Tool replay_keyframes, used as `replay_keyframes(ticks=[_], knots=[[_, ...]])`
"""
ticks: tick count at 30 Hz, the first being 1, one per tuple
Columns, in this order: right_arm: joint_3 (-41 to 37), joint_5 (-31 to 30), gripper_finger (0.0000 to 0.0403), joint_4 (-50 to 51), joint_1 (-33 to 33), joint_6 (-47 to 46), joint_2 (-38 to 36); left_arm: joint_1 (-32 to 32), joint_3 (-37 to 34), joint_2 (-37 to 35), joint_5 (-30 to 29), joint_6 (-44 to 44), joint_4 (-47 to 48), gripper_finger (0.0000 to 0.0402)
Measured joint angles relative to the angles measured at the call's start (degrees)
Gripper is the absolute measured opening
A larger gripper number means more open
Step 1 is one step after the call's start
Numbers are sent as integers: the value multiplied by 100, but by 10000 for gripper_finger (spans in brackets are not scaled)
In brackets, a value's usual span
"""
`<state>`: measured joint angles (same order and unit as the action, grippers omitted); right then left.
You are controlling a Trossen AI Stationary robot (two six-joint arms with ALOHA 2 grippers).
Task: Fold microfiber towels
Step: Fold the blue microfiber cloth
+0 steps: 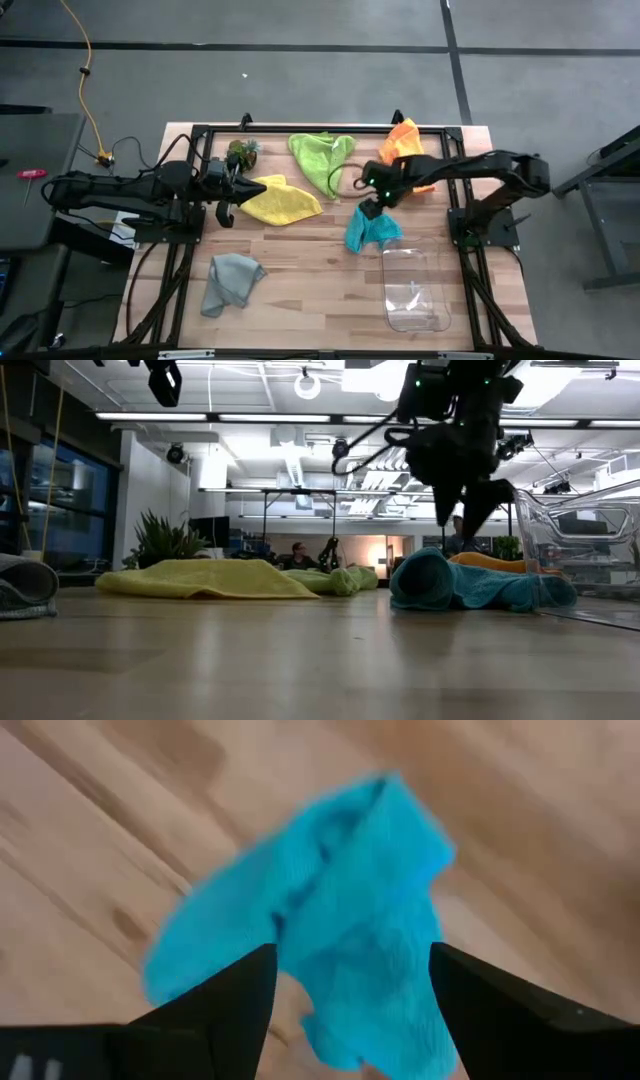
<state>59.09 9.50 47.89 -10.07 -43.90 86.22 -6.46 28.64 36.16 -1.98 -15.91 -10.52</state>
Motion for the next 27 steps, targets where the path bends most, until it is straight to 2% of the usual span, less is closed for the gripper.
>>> replay_keyframes(ticks=[9,21,27], knots=[[-2,-357,254,-266,516,-1009,112,0,0,0,-2,148,2,0],[-2,-478,254,-608,536,-1662,835,2,0,0,-16,154,11,0],[-2,-482,254,-1053,566,-2046,921,2,0,0,-17,154,25,0]])
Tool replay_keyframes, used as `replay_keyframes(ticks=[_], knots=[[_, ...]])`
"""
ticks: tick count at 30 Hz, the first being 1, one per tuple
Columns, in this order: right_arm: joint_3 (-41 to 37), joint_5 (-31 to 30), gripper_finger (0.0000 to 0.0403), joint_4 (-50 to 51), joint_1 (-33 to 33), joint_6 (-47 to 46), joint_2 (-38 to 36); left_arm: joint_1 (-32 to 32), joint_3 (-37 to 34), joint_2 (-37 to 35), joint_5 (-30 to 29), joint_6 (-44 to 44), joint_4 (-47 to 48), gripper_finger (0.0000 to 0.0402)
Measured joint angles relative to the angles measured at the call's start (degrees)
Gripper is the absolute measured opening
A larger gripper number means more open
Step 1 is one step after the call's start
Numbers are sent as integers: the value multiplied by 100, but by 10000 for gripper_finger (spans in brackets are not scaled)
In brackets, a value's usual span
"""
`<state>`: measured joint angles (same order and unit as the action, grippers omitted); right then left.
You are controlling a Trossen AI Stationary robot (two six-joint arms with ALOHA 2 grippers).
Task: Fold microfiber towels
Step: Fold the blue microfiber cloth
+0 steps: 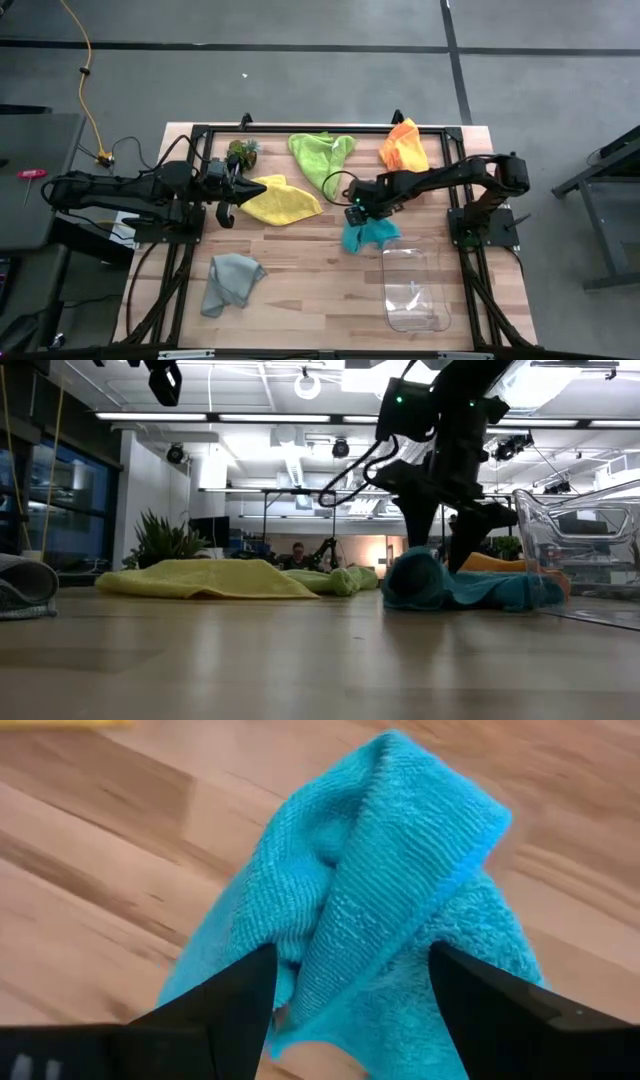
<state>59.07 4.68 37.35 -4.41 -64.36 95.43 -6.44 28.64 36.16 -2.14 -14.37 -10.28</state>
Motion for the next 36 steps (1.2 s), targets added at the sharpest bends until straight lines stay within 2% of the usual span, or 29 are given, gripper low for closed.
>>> replay_keyframes(ticks=[20,30,36], knots=[[11,102,249,-174,71,-366,-134,0,0,0,-159,8,25,0],[2,58,154,-202,70,-485,228,0,0,0,-174,153,25,0],[2,39,113,-283,70,-480,89,0,0,0,-174,152,25,0]])
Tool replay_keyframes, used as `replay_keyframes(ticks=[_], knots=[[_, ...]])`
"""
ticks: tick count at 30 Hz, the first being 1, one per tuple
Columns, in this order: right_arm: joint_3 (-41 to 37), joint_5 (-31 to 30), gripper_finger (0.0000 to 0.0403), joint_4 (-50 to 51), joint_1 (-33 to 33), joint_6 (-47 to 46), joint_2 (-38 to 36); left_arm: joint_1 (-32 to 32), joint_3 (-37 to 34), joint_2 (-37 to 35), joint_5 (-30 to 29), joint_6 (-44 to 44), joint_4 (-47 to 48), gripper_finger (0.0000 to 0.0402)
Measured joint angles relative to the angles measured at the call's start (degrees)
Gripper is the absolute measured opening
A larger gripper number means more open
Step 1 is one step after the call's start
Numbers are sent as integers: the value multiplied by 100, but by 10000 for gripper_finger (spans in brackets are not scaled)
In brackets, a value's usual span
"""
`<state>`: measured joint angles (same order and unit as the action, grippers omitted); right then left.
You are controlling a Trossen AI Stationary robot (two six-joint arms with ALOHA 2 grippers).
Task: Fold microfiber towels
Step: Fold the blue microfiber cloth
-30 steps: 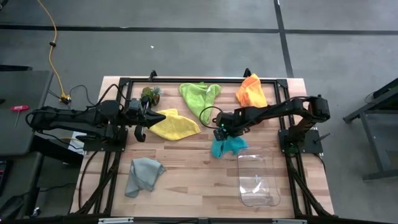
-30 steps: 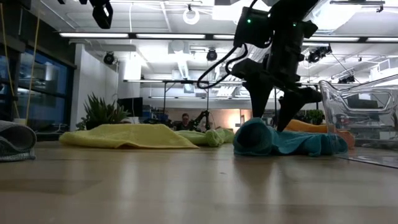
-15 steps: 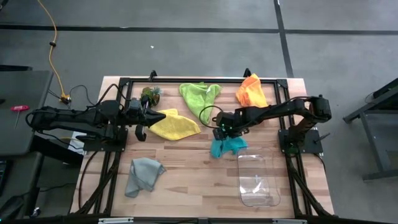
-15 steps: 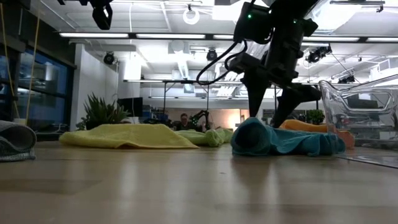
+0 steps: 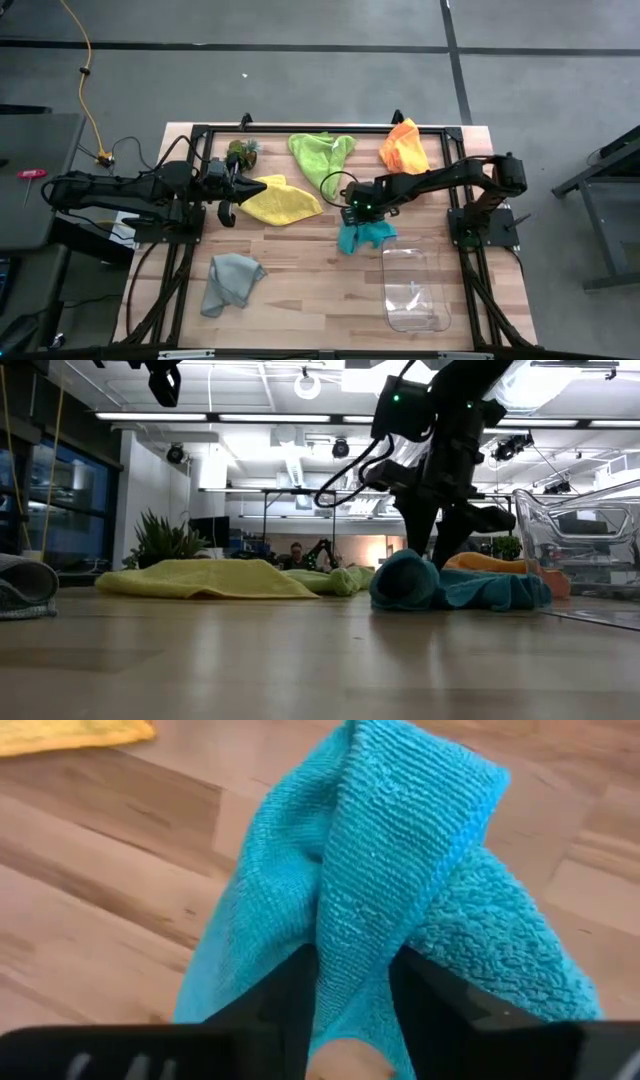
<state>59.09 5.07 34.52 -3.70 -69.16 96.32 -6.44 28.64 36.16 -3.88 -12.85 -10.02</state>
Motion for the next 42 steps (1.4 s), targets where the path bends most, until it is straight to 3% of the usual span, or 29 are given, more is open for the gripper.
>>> replay_keyframes(ticks=[9,17,21,25,34,39,42], knots=[[2,-157,9,80,-26,418,-281,0,0,0,2,1,0,0],[2,-151,4,219,-292,1669,-1489,-2,0,1,-118,-43,-85,0],[4,109,2,-210,-418,2609,-2156,-2,13,149,-264,4,-469,0],[7,435,1,-768,-442,3521,-2456,-75,400,558,-575,1,-234,6],[20,1222,0,-2200,-221,4673,-2260,-341,1861,1997,-544,543,1642,90],[22,1284,0,-2063,111,5007,-2034,-340,2166,2545,-410,663,1928,158],[22,1146,0,-1880,408,5229,-1787,-330,2164,2863,109,659,2012,190]])
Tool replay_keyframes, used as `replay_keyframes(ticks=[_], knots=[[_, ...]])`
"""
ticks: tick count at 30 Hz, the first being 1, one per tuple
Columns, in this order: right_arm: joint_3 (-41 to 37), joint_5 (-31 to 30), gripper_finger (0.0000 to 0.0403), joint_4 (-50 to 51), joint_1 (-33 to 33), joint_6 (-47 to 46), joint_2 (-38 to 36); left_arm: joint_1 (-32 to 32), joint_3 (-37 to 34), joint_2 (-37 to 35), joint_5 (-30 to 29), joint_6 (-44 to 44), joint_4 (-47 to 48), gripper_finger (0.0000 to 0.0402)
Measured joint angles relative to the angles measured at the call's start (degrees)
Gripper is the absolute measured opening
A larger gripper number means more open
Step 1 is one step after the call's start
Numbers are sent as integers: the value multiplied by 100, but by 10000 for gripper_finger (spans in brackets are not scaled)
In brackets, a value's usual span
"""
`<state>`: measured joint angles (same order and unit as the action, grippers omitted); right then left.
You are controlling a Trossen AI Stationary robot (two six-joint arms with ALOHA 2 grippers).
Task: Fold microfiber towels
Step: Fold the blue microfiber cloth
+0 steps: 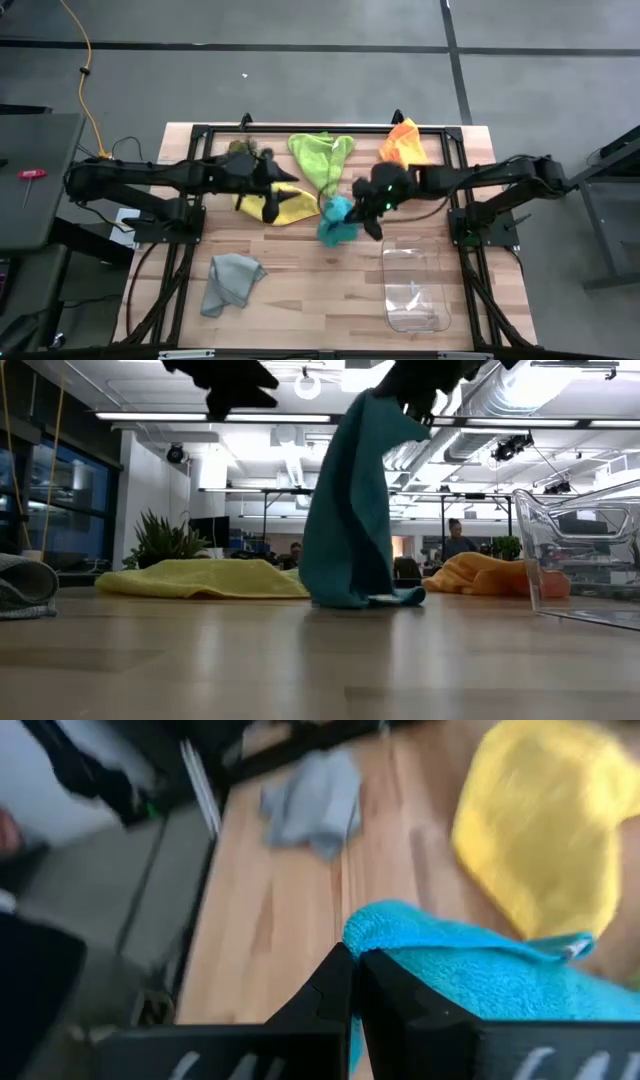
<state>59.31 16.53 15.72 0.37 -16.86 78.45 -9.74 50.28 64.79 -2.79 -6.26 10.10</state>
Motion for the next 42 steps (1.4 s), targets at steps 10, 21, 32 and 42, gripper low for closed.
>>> replay_keyframes(ticks=[10,21,32,42], knots=[[0,18,0,175,713,819,947,300,-2,1530,729,-55,-65,219],[0,14,0,204,963,1280,1057,149,-4,2953,758,1505,-1474,217],[0,13,0,254,1026,1584,1057,-654,624,3802,2629,2617,-1394,217],[0,13,0,337,1030,1580,1057,-681,1390,4437,3096,3338,-346,210]])
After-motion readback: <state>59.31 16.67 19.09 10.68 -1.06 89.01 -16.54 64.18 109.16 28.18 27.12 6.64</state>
